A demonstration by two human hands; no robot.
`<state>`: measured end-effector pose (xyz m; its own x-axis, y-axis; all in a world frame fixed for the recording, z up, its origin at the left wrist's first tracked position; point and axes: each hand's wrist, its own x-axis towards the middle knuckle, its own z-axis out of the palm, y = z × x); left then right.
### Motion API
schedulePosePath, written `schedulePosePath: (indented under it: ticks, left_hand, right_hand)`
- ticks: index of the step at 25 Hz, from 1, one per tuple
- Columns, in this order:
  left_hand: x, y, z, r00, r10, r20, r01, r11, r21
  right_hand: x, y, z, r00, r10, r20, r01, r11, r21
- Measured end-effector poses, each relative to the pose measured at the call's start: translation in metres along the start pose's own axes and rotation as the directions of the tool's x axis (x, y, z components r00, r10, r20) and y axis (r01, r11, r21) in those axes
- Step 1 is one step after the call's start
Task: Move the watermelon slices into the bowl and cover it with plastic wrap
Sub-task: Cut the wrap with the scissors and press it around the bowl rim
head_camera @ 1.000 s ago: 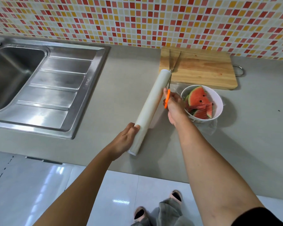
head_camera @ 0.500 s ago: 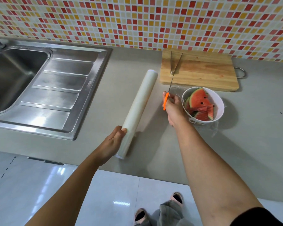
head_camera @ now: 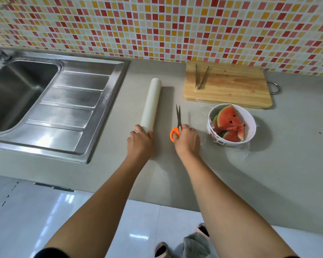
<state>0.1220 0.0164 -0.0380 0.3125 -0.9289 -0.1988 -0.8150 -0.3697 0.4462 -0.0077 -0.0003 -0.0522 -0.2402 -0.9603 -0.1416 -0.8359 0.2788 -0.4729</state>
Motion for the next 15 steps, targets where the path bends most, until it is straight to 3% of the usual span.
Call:
schedulePosePath:
  ticks: [8,12,15]
  left_hand:
    - [-0.001,0.0,0.014,0.998,-0.064,0.016,0.06,0.98,0.187]
    - [-0.003,0.003,0.004,0.986,-0.138,0.089,0.119,0.973,0.196]
    - [-0.004,0.001,-0.002,0.979,-0.129,0.157,0.11,0.986,0.126]
  right_hand:
    - [-0.004,-0.01,-0.005,0.998,-0.048,-0.043,0.046,0.998,-0.051]
    - [-0.006,-0.015,-0.013,0.997,-0.068,-0.037,0.066,0.996,-0.053]
    - [-0.008,-0.015,-0.008,0.998,-0.026,0.052,0.032,0.993,-0.117]
